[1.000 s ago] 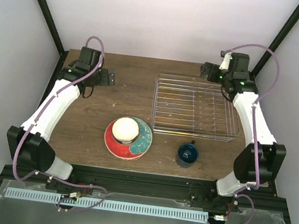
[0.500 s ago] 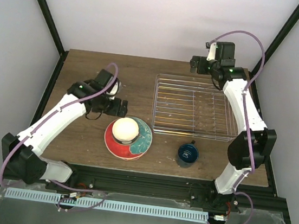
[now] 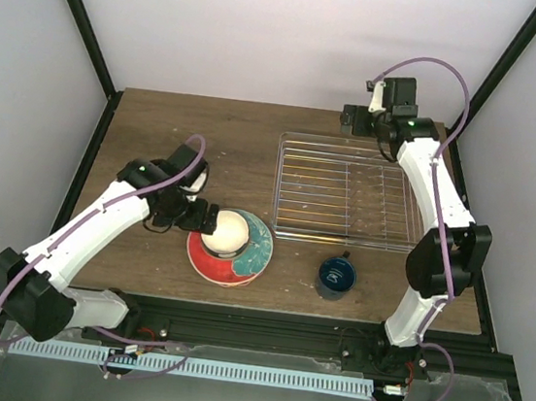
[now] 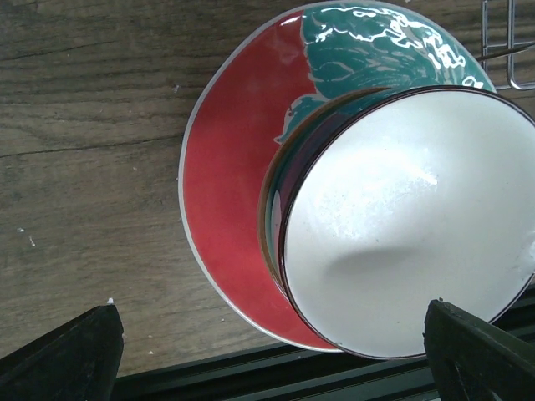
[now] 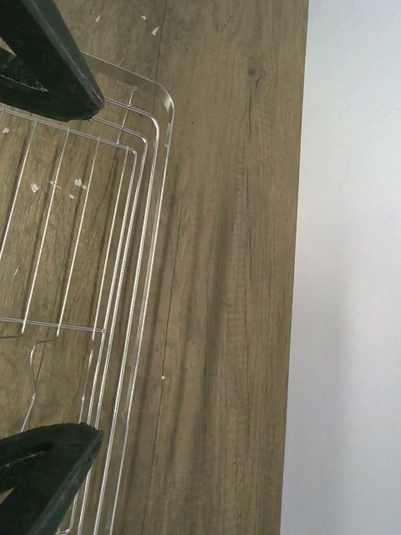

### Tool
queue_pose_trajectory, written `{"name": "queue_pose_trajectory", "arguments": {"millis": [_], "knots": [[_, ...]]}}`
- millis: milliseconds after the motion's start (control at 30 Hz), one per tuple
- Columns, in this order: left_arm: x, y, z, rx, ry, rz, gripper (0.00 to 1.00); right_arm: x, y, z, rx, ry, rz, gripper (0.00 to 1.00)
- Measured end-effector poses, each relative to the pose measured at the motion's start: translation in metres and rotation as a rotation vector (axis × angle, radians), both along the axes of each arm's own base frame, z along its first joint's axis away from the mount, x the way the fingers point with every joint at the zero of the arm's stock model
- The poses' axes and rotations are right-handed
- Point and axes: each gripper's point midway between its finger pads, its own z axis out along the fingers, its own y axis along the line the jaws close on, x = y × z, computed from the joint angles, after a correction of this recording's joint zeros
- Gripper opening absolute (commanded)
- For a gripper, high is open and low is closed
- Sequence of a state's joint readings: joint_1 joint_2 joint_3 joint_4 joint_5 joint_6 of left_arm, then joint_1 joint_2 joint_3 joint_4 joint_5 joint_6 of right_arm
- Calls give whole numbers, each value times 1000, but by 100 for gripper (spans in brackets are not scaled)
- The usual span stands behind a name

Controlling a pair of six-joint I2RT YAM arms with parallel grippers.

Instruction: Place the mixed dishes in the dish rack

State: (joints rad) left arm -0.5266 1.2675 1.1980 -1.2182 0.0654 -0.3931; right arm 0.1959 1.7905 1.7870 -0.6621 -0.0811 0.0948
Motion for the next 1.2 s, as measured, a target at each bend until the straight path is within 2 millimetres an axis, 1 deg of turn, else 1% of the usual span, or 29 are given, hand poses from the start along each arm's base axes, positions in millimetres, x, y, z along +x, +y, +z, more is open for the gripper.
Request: {"name": "queue_pose_trajectory", "arguments": {"millis": [167,333,533,700,933,1000,1033,1067,1100,1133,1200], "knots": [[2,-1,-4,7,9,-4,100,-3,-2,-4,-9,9,-7,100],[6,-3,-16,32,41,-20,100,-11,-6,-8,-20,21,-18,100],[15,-3,-31,81,63,-46,95,-15,-10,-14,-32,33,-29,100],[19,-4,-37,99,62,-66,87,-15,-11,-15,-39,35,-37,100],[23,-6,-45,107,67,-84,68,-15,-12,-16,-40,36,-39,100],[23,-7,-46,105,66,-86,58,-15,-12,-16,-38,39,-41,100],[24,-7,-47,104,66,-87,51,-15,-12,-16,-37,39,-41,100],[24,-8,-47,103,66,-93,41,-15,-12,-16,-37,40,-41,100],[25,-9,-48,101,64,-89,33,-16,-12,-17,-35,41,-43,100],[26,-9,-48,102,61,-99,27,-16,-12,-17,-35,42,-43,100],[27,-10,-49,100,59,-98,20,-16,-12,-17,-34,42,-44,100]]}}
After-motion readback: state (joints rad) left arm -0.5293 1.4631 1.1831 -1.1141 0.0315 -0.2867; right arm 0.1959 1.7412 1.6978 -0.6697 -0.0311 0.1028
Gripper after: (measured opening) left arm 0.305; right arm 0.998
